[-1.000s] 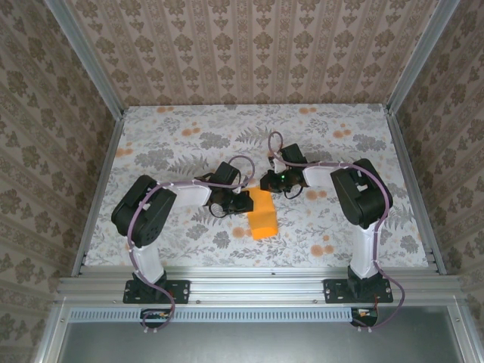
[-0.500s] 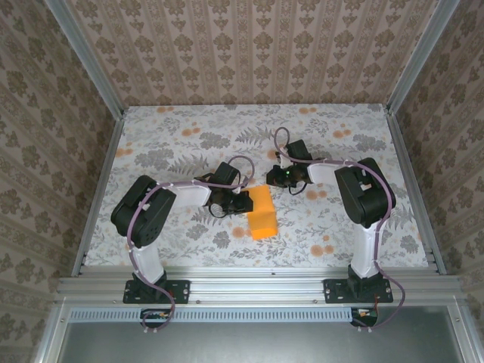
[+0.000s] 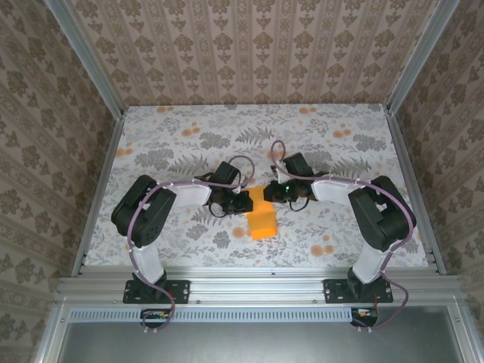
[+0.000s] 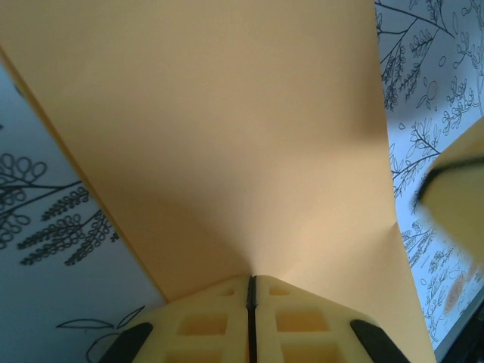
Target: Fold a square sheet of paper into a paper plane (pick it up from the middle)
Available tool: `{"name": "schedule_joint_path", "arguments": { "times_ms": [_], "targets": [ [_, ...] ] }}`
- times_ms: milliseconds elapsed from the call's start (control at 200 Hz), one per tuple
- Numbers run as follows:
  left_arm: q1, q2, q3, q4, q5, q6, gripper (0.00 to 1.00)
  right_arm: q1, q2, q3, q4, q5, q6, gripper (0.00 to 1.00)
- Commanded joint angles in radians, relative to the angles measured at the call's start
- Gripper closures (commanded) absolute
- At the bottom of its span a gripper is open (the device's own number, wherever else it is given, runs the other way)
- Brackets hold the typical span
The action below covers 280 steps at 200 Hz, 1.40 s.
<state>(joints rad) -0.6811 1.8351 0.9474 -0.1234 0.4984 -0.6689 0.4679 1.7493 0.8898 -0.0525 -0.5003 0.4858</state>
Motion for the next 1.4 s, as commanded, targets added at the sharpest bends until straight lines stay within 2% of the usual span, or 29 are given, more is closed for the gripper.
{"name": "schedule_joint_path", "arguments": {
  "times_ms": [0,220,480,810,1010,1140,1395],
  "targets": [
    [-0.003,0.065,-0.036,-0.192,-0.083,0.034,0.91,0.011,-0.005,-0.048,-0.003,-0.022,0.019,0.87],
    [-0.004,0.06,-0.04,-0.195,-0.087,0.032,0.91,0.014,0.025,-0.069,-0.044,-0.006,-0.022,0.87],
    [-0.004,0.062,-0.038,-0.206,-0.093,0.038,0.91,0.014,-0.02,-0.124,-0.143,0.026,-0.052,0.87],
    [-0.004,0.059,-0.027,-0.226,-0.098,0.042,0.91,0.014,-0.18,-0.247,-0.19,0.031,-0.016,0.87],
    [-0.009,0.059,-0.019,-0.234,-0.098,0.043,0.91,0.022,-0.273,-0.192,-0.119,-0.034,0.054,0.87],
    [-0.013,0.056,-0.017,-0.236,-0.101,0.042,0.91,0.037,-0.244,-0.139,-0.062,-0.047,0.078,0.87],
    [-0.015,0.058,-0.013,-0.243,-0.106,0.042,0.91,0.088,-0.066,-0.088,-0.025,-0.084,0.065,0.87]
  ]
}}
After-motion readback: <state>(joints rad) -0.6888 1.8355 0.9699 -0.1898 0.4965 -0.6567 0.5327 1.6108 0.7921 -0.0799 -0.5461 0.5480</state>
